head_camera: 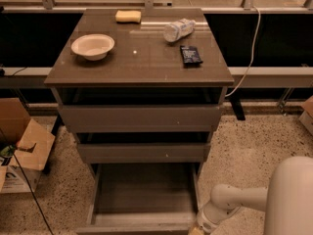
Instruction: Close bottom drawer
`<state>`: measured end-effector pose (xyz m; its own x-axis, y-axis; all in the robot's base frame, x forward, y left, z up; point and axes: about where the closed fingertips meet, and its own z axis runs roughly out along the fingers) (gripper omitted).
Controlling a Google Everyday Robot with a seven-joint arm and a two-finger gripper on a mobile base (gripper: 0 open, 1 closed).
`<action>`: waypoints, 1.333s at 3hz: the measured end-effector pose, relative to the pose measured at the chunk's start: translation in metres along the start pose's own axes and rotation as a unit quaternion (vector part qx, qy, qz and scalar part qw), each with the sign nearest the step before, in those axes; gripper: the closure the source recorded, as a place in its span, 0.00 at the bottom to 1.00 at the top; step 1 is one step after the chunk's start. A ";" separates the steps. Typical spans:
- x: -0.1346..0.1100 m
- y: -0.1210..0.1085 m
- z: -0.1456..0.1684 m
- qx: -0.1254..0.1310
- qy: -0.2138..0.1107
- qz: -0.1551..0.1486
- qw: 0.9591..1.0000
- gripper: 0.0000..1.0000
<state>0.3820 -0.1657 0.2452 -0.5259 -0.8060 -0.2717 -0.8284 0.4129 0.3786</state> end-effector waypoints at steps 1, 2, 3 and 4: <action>0.008 -0.007 0.020 -0.012 -0.019 0.021 1.000 1.00; 0.016 -0.014 0.037 -0.025 -0.044 0.043 0.998 1.00; 0.017 -0.026 0.048 -0.032 -0.077 0.062 0.995 1.00; 0.017 -0.026 0.048 -0.031 -0.077 0.063 0.995 1.00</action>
Offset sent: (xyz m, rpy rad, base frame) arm 0.0008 -0.0092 -0.0641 0.1381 0.0543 -0.1652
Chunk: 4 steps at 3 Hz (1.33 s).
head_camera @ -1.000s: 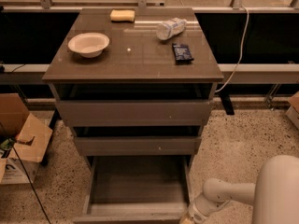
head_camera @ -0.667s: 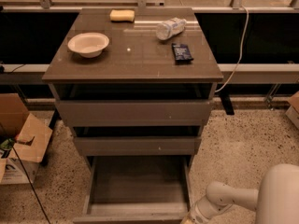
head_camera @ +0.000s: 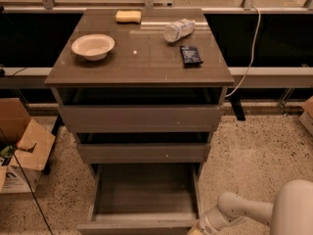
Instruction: Close bottom drawer
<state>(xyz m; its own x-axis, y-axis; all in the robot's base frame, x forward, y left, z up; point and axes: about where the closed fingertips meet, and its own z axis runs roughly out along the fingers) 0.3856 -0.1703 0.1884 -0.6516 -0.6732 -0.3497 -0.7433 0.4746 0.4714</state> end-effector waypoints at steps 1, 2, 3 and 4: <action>-0.002 -0.005 0.005 0.007 -0.004 0.005 1.000 1.00; -0.004 -0.006 0.005 0.009 -0.006 0.003 1.000 1.00; -0.005 -0.006 0.005 0.009 -0.006 0.003 1.000 1.00; -0.005 -0.006 0.005 0.009 -0.006 0.003 1.000 1.00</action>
Offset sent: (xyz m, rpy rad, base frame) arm 0.0660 0.0163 -0.0353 -0.0138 -0.2413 -0.0485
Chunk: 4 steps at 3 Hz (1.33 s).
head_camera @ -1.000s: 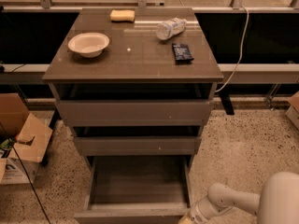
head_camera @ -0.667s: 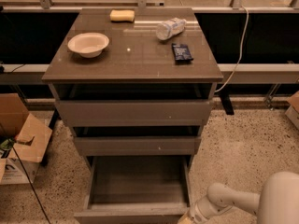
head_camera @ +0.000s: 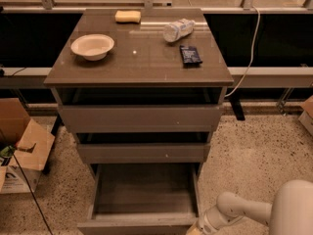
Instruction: Close bottom drawer
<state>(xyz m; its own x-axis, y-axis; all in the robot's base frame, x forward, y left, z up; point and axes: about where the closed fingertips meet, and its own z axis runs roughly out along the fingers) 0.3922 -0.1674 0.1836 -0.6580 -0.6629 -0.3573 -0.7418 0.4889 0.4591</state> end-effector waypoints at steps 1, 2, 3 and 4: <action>0.000 0.000 0.000 0.000 0.000 0.000 1.000 1.00; 0.000 0.000 0.000 0.000 0.000 0.000 1.000 0.81; 0.000 0.000 0.000 0.000 0.000 0.000 1.000 0.58; -0.004 0.000 0.002 0.002 -0.001 -0.004 1.000 0.27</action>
Offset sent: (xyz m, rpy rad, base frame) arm 0.0000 0.0000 0.0004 0.0000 0.0000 0.0000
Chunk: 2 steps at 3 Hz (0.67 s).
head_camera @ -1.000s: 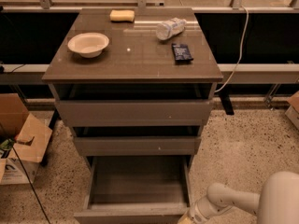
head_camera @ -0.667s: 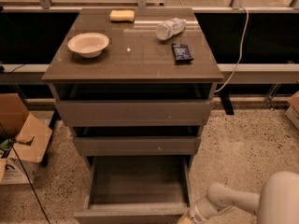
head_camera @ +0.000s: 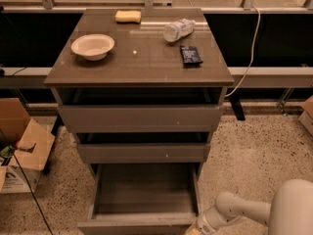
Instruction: Close bottom drawer
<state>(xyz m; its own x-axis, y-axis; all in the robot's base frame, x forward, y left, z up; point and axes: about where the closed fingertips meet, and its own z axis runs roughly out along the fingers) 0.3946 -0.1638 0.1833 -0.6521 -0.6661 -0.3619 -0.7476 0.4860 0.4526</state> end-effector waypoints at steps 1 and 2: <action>-0.018 -0.007 -0.001 0.029 -0.015 -0.020 0.999 0.04; -0.018 -0.007 -0.001 0.029 -0.015 -0.021 0.999 0.00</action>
Offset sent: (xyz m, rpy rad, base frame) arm 0.1078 0.0334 0.0404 -0.0111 -0.3747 -0.0035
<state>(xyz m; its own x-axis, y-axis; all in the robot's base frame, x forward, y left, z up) 0.4116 -0.1554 0.1877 -0.6237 -0.6690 -0.4043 -0.7792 0.4910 0.3895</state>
